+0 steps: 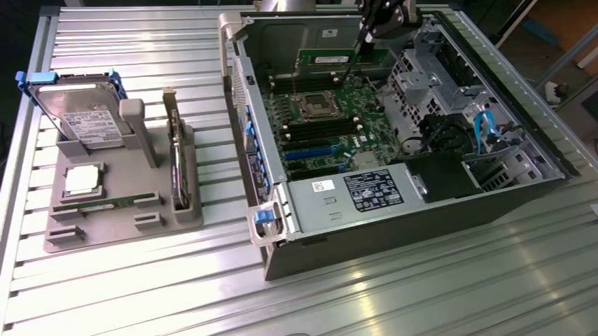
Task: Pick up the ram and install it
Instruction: 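Insert the ram into the slot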
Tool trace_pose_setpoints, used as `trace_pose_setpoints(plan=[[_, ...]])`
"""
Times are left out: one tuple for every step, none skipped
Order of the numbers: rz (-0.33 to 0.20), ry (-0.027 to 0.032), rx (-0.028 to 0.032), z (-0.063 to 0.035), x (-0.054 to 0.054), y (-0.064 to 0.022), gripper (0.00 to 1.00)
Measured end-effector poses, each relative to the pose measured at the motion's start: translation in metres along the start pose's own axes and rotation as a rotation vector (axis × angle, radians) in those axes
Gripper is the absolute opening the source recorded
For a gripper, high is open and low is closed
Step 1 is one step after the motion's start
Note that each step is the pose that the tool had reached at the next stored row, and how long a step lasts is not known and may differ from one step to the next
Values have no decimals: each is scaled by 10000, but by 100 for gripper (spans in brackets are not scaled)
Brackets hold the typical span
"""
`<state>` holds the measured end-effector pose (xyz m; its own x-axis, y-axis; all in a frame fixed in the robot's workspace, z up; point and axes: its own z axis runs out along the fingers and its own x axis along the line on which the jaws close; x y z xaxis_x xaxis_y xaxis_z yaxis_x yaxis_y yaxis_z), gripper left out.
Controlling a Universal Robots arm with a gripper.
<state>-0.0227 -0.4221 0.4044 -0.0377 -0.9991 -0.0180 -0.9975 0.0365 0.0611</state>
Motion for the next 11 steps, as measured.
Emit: trace_pose_setpoints(plan=[[0,0,0,12,0,-1,12],[0,1,-1,29,1,-1,12],[0,1,0,47,1,-3,12],[0,0,0,66,2,-4,12],[0,0,0,84,2,-5,12],[0,0,1,102,2,-6,12],[0,0,1,120,3,-7,12],[0,1,1,138,3,-8,12],[0,1,2,157,3,-9,12],[0,0,2,174,3,-10,12],[0,0,3,193,4,-12,12]])
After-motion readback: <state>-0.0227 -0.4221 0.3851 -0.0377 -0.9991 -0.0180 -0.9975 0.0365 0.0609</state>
